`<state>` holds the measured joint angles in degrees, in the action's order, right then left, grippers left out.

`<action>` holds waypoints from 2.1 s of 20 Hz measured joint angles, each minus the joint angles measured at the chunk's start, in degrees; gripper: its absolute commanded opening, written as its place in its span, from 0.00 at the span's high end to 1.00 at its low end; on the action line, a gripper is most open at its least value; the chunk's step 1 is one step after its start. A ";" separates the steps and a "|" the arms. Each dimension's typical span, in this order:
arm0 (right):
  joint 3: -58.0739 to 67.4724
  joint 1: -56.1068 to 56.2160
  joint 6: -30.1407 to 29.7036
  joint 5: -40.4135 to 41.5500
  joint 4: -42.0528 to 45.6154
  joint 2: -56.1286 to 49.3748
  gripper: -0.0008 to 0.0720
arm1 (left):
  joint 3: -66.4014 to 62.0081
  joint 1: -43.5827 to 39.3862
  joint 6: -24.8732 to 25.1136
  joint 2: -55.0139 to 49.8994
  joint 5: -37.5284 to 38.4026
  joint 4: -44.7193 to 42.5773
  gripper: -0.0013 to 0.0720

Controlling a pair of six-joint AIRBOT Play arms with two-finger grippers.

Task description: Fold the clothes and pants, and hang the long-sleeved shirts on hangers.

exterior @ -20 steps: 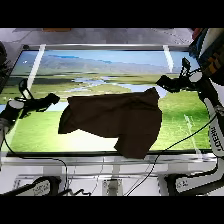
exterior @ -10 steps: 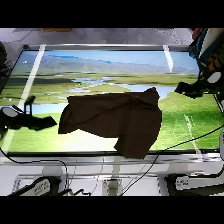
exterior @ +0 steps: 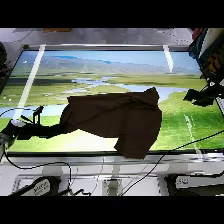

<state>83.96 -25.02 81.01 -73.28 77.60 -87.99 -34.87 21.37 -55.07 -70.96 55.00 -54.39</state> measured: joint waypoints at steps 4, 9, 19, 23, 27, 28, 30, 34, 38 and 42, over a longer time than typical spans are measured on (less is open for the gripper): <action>-0.35 -0.15 -0.26 -1.99 0.04 0.00 0.54 | 0.44 -1.99 0.35 -0.15 -4.63 0.98 0.75; -8.20 -0.15 -4.55 -5.40 -1.22 0.57 0.62 | 0.52 -4.39 0.44 -0.13 -6.80 1.68 0.96; -45.13 -0.09 -20.65 0.79 -25.53 12.15 0.45 | 0.52 -5.20 0.44 -0.11 -7.89 2.19 0.96; -52.28 -0.09 -18.58 3.19 -28.48 13.46 0.46 | 0.52 -5.20 0.44 -0.11 -7.89 2.21 0.96; -55.60 -0.02 -17.25 6.03 -31.80 13.88 0.73 | 0.52 -5.20 0.46 -0.11 -7.91 2.21 0.96; -55.93 -0.02 -17.38 8.07 -32.89 13.88 0.83 | 0.52 -5.20 0.46 -0.11 -7.89 2.21 0.96; -56.35 0.02 -19.17 11.02 -36.63 13.92 0.90 | 0.52 -5.20 0.46 -0.11 -7.89 2.21 0.96; -56.06 0.02 -25.51 12.13 -45.18 14.51 0.97 | 0.07 -5.20 0.46 0.13 -7.82 2.95 0.96; -50.90 0.02 -28.57 9.88 -49.42 17.94 0.97 | -3.72 -5.20 0.44 3.21 -6.10 6.23 0.96; -39.21 0.02 -29.38 6.49 -49.03 26.23 0.97 | -12.00 -5.05 0.46 11.45 -4.44 7.63 0.96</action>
<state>44.75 -24.99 51.64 -66.78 28.58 -61.76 -46.87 16.32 -54.61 -59.51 50.57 -46.76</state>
